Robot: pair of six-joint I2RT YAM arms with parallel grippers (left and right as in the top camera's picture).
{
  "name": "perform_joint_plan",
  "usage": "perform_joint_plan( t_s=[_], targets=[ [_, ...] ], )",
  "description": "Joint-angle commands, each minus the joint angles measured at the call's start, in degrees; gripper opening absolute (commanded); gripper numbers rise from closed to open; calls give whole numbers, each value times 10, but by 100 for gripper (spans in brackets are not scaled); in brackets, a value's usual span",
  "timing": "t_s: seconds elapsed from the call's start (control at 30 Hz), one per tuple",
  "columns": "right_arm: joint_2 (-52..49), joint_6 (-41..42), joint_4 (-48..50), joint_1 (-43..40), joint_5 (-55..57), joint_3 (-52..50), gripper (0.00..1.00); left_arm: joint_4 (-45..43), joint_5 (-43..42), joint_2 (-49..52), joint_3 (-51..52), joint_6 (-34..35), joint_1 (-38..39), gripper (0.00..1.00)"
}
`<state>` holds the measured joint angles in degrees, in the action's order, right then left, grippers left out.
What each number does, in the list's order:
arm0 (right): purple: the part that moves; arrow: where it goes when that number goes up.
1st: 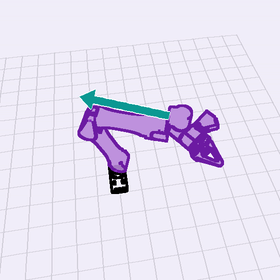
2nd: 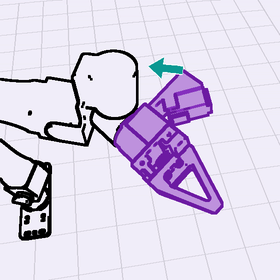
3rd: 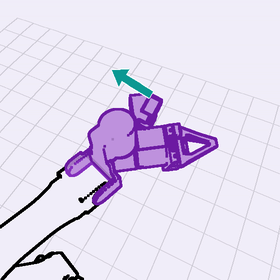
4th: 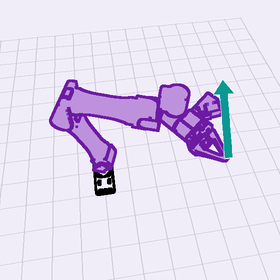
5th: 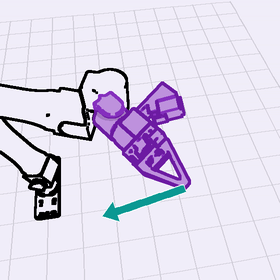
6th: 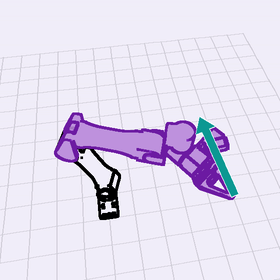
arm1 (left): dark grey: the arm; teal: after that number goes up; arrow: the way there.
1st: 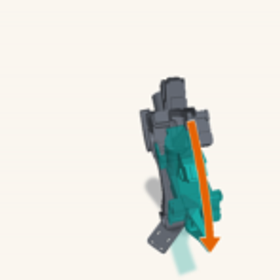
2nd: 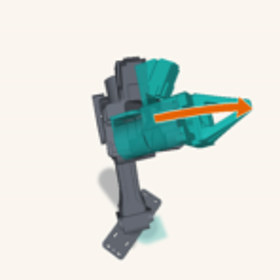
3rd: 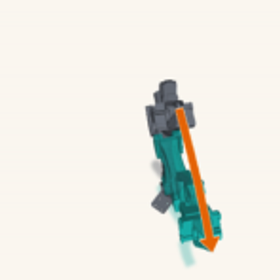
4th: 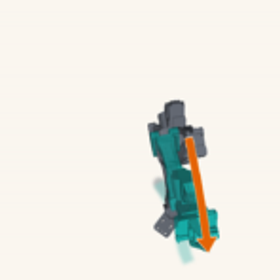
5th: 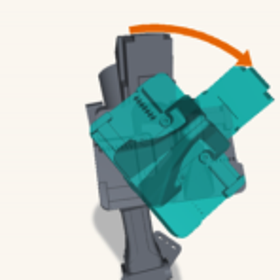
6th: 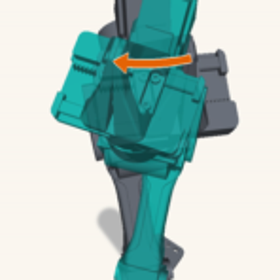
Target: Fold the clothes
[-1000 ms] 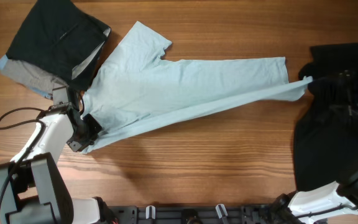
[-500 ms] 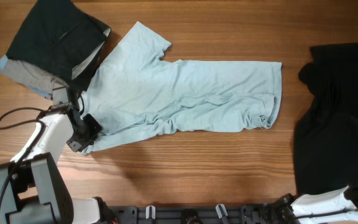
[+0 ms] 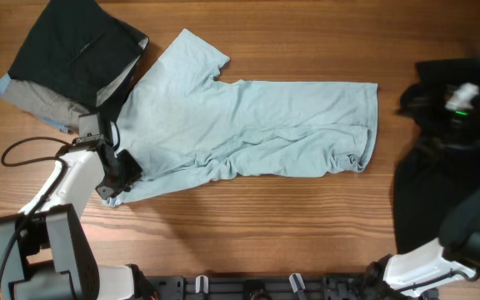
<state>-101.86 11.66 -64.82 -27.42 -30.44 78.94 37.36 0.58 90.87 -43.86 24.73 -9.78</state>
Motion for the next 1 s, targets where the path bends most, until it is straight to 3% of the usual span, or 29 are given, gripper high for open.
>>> perform_joint_plan(
  t_s=[0.0,0.1,0.27,0.47,0.53,0.6,0.7,0.97],
  targets=[
    [9,-9,-8,127,183,9,89,3,33,31,24,-3,1,42],
    [8,54,-19,194,285,2,89,3,33,31,24,-3,0,44],
    [-2,73,-19,262,317,-36,88,2,33,31,24,-3,0,46],
    [-9,97,-22,278,324,-86,71,3,25,31,24,-3,0,48],
    [-9,97,-19,278,316,-103,61,3,25,31,24,-3,0,48],
    [-9,97,-14,278,314,-116,45,2,25,31,24,-3,0,48],
    [-9,66,5,278,283,-118,4,1,25,31,24,-3,0,48],
    [-8,85,11,227,282,-85,4,1,25,31,24,-3,0,48]
  ],
)
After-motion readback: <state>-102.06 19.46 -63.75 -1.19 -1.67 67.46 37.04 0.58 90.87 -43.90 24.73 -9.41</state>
